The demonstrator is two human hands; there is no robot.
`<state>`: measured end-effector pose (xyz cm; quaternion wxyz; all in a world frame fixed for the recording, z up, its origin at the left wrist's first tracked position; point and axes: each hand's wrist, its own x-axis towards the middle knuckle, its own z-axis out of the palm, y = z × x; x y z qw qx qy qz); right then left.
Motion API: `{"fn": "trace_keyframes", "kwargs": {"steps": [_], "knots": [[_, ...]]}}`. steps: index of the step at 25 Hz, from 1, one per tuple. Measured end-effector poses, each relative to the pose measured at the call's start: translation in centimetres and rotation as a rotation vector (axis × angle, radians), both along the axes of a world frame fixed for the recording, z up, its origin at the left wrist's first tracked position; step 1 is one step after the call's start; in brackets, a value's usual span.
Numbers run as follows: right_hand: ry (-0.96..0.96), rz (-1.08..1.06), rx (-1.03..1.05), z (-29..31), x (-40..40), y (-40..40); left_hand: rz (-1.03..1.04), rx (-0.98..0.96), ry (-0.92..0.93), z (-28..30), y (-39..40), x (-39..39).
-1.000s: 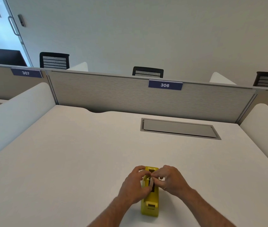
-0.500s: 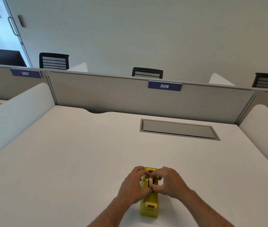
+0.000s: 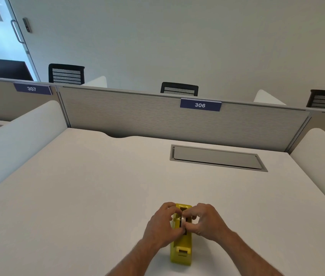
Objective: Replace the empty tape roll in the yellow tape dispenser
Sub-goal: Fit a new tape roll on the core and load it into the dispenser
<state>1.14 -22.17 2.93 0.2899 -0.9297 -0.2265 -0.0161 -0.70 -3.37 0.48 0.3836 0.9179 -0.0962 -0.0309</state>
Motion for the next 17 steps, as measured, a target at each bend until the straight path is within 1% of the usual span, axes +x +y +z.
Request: {"fn": "trace_keyframes", "kwargs": {"steps": [8,12,17], "knots": [[0.051,-0.027,0.094,0.0,0.31,-0.14,-0.004,0.008,-0.018,0.45,-0.1,-0.31],[0.074,-0.026,0.081,-0.09,0.31,-0.24,-0.001,0.007,-0.027,0.5,-0.13,-0.39],[0.048,-0.012,0.055,-0.23,0.08,-0.24,0.0,0.013,-0.026,0.53,-0.28,-0.35]]}}
